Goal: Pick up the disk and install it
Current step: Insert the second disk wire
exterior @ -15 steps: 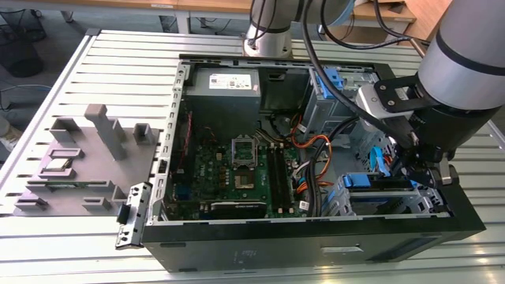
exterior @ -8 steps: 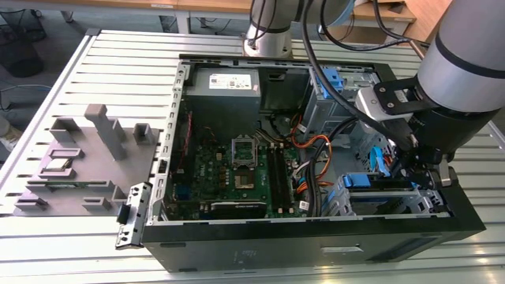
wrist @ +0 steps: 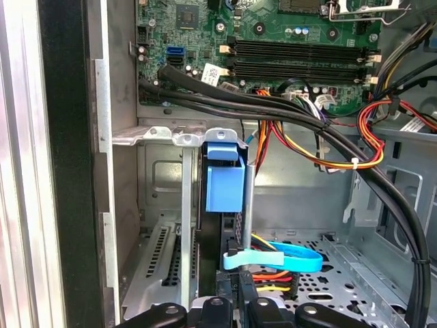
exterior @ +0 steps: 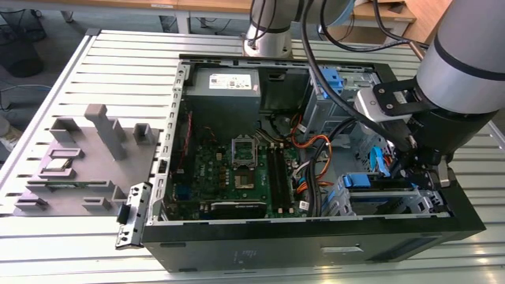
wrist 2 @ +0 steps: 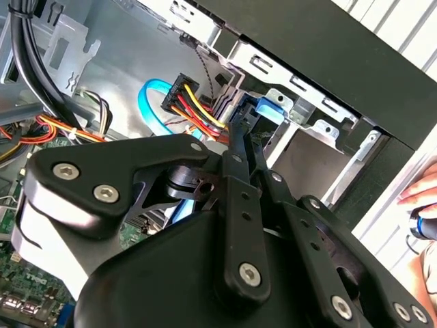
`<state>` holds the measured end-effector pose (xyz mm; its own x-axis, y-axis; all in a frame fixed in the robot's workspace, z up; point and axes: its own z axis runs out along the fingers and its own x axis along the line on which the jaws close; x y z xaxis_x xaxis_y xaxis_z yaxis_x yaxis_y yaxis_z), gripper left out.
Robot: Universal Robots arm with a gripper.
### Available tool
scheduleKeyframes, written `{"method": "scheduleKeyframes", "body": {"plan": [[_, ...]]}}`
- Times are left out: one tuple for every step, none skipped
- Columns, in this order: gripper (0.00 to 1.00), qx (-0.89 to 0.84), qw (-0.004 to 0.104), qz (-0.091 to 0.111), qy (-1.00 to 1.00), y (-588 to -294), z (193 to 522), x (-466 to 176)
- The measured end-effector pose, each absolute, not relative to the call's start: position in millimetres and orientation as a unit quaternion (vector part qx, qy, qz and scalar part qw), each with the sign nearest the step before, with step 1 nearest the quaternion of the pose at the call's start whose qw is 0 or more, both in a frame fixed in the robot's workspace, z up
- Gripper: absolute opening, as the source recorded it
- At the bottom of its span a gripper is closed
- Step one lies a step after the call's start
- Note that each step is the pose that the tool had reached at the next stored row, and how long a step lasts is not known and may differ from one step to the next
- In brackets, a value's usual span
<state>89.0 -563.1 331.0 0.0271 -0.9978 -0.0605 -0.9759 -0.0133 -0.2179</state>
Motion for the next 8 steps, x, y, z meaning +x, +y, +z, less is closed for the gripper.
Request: {"method": "scheduleKeyframes", "body": {"plan": [[0.16, -0.71, 0.1, -0.055, 0.695, -563.1, 331.0, 88.9], [0.16, -0.71, 0.1, -0.055, 0.695, -563.1, 331.0, 88.9], [0.16, -0.71, 0.1, -0.055, 0.695, -563.1, 331.0, 88.9], [0.16, -0.71, 0.1, -0.055, 0.695, -563.1, 331.0, 88.9], [0.16, -0.71, 0.1, -0.055, 0.695, -563.1, 330.9, 88.9], [0.16, -0.71, 0.1, -0.055, 0.695, -563.1, 330.5, 88.9], [0.16, -0.709, 0.1, -0.055, 0.695, -563.1, 329.9, 88.9], [0.16, -0.709, 0.1, -0.055, 0.695, -563.1, 329.4, 89.0]]}}
